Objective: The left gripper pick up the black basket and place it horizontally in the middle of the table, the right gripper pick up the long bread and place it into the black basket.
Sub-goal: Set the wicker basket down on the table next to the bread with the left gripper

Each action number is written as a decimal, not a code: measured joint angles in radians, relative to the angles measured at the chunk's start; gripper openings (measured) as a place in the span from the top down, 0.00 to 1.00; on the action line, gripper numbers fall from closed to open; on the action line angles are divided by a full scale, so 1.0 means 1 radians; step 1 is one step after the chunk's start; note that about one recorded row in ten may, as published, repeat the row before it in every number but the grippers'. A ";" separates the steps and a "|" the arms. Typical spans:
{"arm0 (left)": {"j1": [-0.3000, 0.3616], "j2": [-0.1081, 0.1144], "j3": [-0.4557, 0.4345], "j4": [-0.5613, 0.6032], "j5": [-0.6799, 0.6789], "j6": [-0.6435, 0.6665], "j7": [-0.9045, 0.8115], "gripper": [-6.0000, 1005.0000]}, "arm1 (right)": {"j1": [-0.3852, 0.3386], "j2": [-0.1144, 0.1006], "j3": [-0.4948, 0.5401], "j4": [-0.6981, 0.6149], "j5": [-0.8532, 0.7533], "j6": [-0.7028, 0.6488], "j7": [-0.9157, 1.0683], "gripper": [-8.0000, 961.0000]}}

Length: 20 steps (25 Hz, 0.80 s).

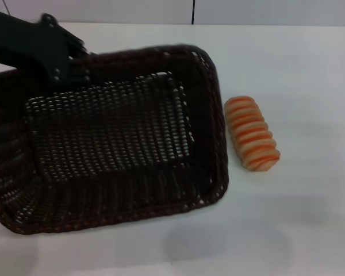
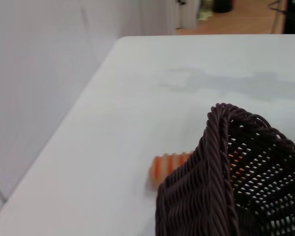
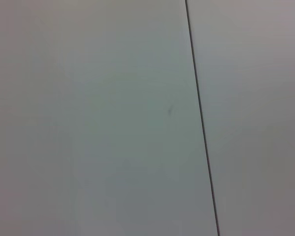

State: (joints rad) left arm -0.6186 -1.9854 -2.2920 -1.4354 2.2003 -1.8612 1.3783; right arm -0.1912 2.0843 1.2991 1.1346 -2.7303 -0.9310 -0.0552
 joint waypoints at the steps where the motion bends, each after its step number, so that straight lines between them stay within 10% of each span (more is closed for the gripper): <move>1: -0.007 -0.001 0.006 0.013 0.000 -0.003 0.003 0.80 | -0.006 0.000 -0.001 0.001 0.000 -0.004 0.000 0.24; 20: -0.014 -0.061 0.063 0.201 0.000 0.062 0.084 0.80 | -0.014 -0.001 -0.001 0.007 0.001 -0.005 0.000 0.25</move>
State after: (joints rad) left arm -0.6326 -2.0460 -2.2287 -1.2342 2.2007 -1.7988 1.4624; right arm -0.2053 2.0830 1.2986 1.1419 -2.7289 -0.9358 -0.0551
